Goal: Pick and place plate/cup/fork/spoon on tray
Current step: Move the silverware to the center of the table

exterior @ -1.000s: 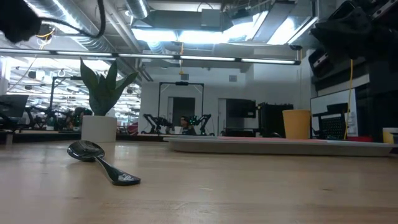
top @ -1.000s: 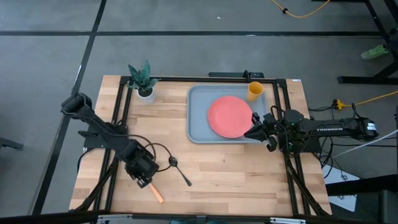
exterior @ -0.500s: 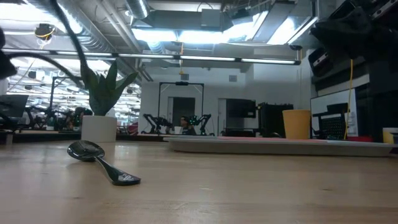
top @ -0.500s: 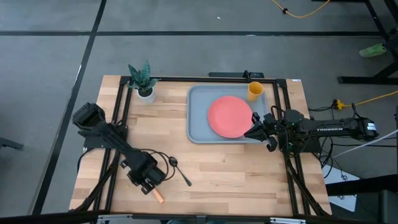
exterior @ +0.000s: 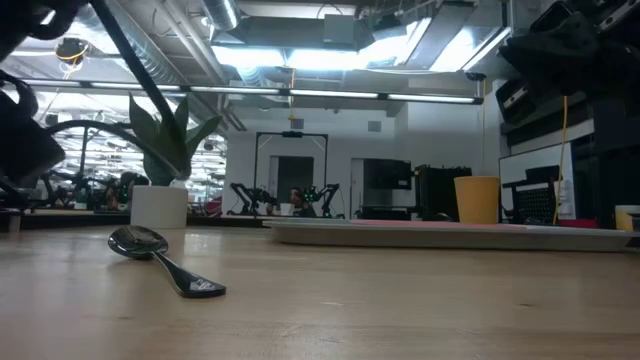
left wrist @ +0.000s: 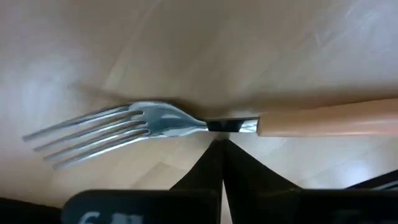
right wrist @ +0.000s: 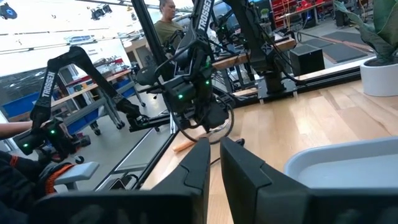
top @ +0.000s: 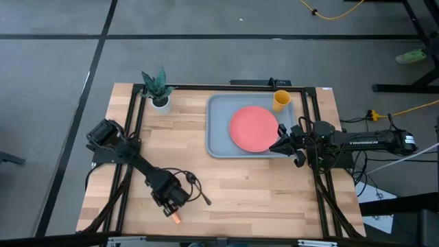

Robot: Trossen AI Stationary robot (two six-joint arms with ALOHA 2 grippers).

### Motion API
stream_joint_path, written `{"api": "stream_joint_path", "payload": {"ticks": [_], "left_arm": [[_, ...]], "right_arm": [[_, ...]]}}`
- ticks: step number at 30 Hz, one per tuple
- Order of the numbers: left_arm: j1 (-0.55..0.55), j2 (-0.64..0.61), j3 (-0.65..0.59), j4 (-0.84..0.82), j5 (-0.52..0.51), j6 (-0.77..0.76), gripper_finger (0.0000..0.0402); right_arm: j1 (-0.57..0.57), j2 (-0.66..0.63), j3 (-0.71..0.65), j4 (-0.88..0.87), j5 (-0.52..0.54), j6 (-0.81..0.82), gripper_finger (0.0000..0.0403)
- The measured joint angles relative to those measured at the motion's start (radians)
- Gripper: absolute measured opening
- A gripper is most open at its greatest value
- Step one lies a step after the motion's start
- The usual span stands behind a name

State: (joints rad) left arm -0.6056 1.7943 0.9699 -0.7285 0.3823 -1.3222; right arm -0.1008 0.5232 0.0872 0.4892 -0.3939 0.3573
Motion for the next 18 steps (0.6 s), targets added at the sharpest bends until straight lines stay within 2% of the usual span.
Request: {"api": "stream_joint_path", "payload": {"ticks": [12,18], "left_arm": [[0.145,-0.006,0.0,0.004,-0.071,0.198,0.0],[0.194,-0.006,-0.002,0.067,-0.072,0.244,0.0]], "right_arm": [[0.0,0.0,0.0,-0.024,0.0,0.001,0.0043],[0.0,0.0,0.0,-0.056,0.0,0.001,0.0043]]}}
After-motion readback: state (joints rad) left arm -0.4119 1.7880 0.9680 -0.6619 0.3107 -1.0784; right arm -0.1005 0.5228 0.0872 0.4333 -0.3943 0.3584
